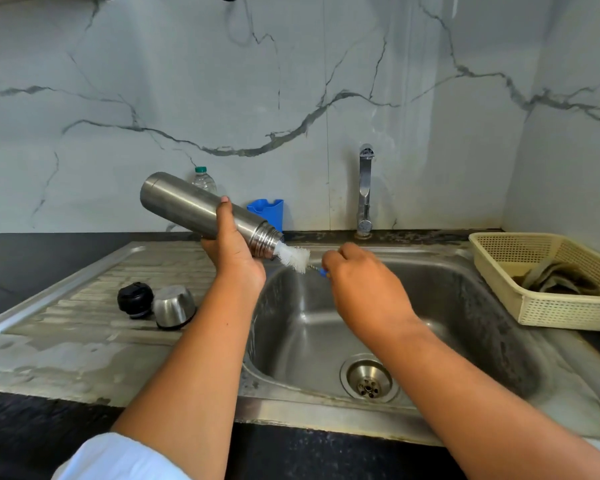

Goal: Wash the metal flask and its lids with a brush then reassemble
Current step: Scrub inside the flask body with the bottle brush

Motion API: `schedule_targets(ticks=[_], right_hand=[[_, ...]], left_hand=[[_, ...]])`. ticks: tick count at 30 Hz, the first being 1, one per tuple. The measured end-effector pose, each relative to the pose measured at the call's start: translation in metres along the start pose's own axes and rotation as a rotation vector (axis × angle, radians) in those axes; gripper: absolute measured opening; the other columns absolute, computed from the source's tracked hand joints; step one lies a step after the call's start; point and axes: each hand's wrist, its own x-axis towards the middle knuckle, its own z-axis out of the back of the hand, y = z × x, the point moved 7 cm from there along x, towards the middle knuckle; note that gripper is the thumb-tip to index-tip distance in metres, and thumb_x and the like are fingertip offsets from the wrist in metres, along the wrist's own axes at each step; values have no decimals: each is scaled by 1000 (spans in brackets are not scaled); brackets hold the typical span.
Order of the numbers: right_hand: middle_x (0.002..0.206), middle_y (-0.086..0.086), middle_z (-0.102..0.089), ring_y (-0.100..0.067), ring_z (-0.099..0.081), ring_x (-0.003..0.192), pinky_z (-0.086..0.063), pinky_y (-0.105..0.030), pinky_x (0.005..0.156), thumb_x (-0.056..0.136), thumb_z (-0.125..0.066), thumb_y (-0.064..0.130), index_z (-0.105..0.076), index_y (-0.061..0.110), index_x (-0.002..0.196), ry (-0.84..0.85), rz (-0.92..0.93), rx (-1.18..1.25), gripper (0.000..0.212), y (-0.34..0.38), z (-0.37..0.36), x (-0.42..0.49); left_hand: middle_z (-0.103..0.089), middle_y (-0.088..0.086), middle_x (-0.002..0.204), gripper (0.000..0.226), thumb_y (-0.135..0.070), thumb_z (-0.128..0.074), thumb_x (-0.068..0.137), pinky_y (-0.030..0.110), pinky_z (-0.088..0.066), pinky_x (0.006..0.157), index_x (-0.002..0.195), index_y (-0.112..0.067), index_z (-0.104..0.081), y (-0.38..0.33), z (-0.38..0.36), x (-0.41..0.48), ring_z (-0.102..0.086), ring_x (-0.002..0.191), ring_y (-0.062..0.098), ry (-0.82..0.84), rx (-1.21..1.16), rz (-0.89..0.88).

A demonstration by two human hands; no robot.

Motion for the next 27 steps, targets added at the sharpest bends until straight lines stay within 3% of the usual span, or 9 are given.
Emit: schedule_targets(ticks=[4, 7, 11, 13, 16, 18, 20, 23, 27], right_hand=[[93, -10, -62, -31, -60, 78, -51, -40, 65, 66, -84, 2, -63, 11, 99, -142, 55, -132, 40, 14, -3, -3], [77, -9, -59, -29, -57, 61, -34, -32, 47, 48, -79, -13, -62, 10, 87, -238, 62, -119, 49, 9, 5, -2], [82, -2, -63, -24, -62, 68, -32, -27, 48, 75, -83, 3, -68, 15, 89, -257, 72, -72, 24, 3, 4, 4], [85, -1, -62, -25, -61, 73, -37, -30, 54, 99, -63, 21, -62, 18, 90, -163, 54, 82, 10, 2, -1, 6], [73, 2, -59, -17, -54, 62, -43, -30, 55, 109, -41, 39, -61, 20, 85, 223, -171, 577, 36, -3, -17, 6], [60, 5, -46, -9, -35, 49, -28, -23, 42, 109, -43, 39, -67, 14, 90, 504, -442, 1129, 39, -4, -36, -3], [56, 6, -38, -7, -24, 46, -15, -20, 39, 109, -43, 40, -66, 13, 92, 609, -561, 1349, 39, -6, -45, -11], [62, 5, -56, -7, -41, 45, -34, -24, 45, 107, -45, 45, -65, 16, 95, 432, -401, 974, 37, -18, -41, -7], [97, 2, -65, -20, -63, 86, -54, -38, 74, 97, -64, 46, -61, 22, 104, 90, -140, 338, 25, -19, -17, 2]], left_hand=[[-72, 8, 118, 60, -44, -84, 81, 47, -65, 76, 126, -22, -51, -3, 0, -1, -77, 95, 25, -24, -32, 0], [-73, 9, 118, 65, -47, -82, 82, 39, -63, 67, 133, -19, -52, -2, 2, 0, -78, 91, 24, -16, -57, 49], [-75, 6, 114, 63, -46, -81, 82, 39, -62, 67, 132, -17, -55, 0, 5, 5, -78, 85, 23, -1, -92, 101], [-74, 5, 108, 56, -44, -79, 85, 37, -61, 67, 128, -15, -59, -4, 4, 5, -77, 82, 22, 23, -105, 101], [-73, 6, 94, 51, -45, -77, 86, 36, -61, 70, 123, -13, -62, -9, -1, 3, -74, 77, 22, 87, -74, 93], [-70, 6, 80, 44, -46, -73, 89, 33, -60, 67, 113, -11, -63, -7, -10, 0, -70, 69, 22, 172, -91, 112], [-68, 8, 75, 41, -47, -70, 91, 31, -57, 63, 105, -10, -63, -3, -17, -6, -67, 66, 22, 222, -97, 145], [-71, 12, 88, 55, -49, -75, 86, 34, -58, 62, 119, -8, -60, -2, -17, -8, -71, 73, 24, 213, -11, 116], [-70, 19, 124, 75, -49, -83, 76, 40, -61, 71, 137, -17, -53, -5, -14, -5, -75, 100, 32, 179, 23, 50]])
